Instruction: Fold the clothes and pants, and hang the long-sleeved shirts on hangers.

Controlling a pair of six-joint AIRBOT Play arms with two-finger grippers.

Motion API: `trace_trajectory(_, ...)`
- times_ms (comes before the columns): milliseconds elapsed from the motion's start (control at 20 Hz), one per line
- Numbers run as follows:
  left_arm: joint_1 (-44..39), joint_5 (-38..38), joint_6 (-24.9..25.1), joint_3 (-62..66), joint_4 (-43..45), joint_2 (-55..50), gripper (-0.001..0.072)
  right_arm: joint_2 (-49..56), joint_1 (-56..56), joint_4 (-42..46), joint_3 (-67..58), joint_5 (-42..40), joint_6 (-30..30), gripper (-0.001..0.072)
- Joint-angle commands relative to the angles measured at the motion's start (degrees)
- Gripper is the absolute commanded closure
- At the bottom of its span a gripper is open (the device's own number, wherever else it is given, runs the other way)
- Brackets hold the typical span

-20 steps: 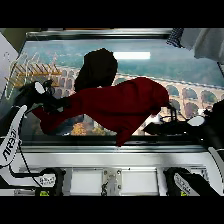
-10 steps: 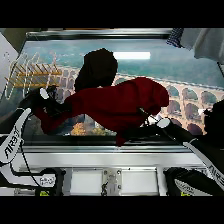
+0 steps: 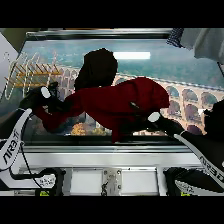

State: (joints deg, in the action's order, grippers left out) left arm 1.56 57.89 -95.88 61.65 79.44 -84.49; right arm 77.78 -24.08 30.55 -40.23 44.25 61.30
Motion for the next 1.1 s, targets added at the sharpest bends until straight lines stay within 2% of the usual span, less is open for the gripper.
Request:
trace_trajectory(0, 2.16, 0.28, -0.11, 6.58, 0.04, 8.9, 0.0689, -5.66, 6.8, 15.67, -8.5, 8.92, 5.05, 0.0684)
trace_trajectory(150, 3.58, 0.52, -0.15, 20.55, -0.11, 19.91, 0.0689, -15.08, 15.47, 29.53, -24.04, 20.76, 9.31, 0.0684)
trace_trajectory(300, 2.08, 0.44, -0.13, 33.75, -0.07, 28.89, 0.0689, -23.93, 21.09, 34.6, -39.6, 23.23, 9.27, 0.0684)
trace_trajectory(500, -4.07, -1.01, -0.13, 43.23, -0.02, 38.51, 0.0689, -32.65, 25.18, 35.1, -52.3, 16.09, 9.27, 0.0685)
trace_trajectory(700, -11.91, -5.31, -0.15, 44.04, 0.15, 44.57, 0.0689, -38.27, 26.08, 35.76, -54.38, 4.79, 9.29, 0.0685)
trace_trajectory(900, -16.65, -6.88, -0.11, 44.04, 0.74, 44.54, 0.0689, -38.01, 26.08, 35.91, -54.36, 1.6, 11.76, 0.0685)
trace_trajectory(1050, -15.69, -4.52, -0.15, 44.04, 4.98, 40.02, 0.0689, -34.12, 26.05, 35.89, -54.36, 1.88, 14.84, 0.0685)
